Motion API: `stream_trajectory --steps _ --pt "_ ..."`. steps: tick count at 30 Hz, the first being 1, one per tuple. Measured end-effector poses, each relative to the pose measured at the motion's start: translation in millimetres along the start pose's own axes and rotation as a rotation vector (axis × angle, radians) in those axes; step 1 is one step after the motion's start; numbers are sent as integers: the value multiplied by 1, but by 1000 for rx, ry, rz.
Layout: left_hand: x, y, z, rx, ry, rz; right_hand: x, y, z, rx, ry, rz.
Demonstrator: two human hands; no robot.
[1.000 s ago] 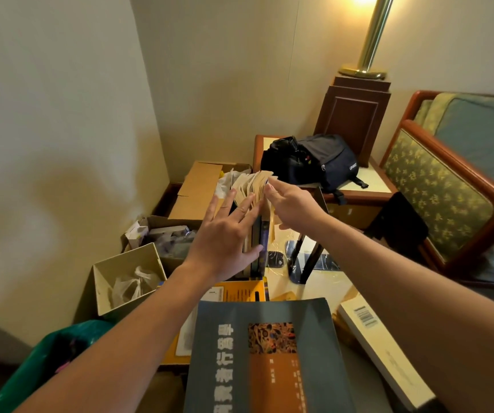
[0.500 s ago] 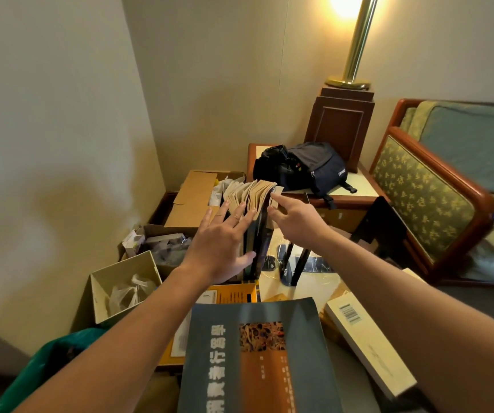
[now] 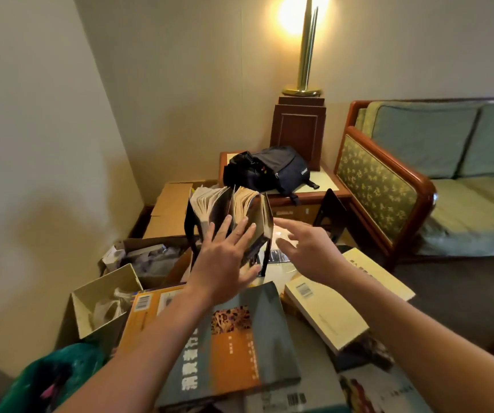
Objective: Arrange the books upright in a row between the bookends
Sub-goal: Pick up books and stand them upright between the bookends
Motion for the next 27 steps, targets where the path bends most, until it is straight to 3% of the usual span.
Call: stream_trajectory --steps 13,17,22,27 --pt "-48 2 -132 -66 -176 281 28 -113 -101 -292 74 -49" --pt "-62 0 -167 -80 -207 424 31 -123 -132 -329 -17 -74" --pt "-76 -6 -184 -106 36 554 27 -125 -159 -428 -96 -45" --pt "-68 -2 -187 -156 165 606 29 -128 -165 -406 78 -112"
Point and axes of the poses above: each hand's wrist, its own y-axis towards the middle knuckle, its own x-axis out of the back of the hand, z = x × y, the point moved 2 cm from there along y, towards the middle knuckle, and after that the axes turned 11 degrees about z, right-handed, at the moved point
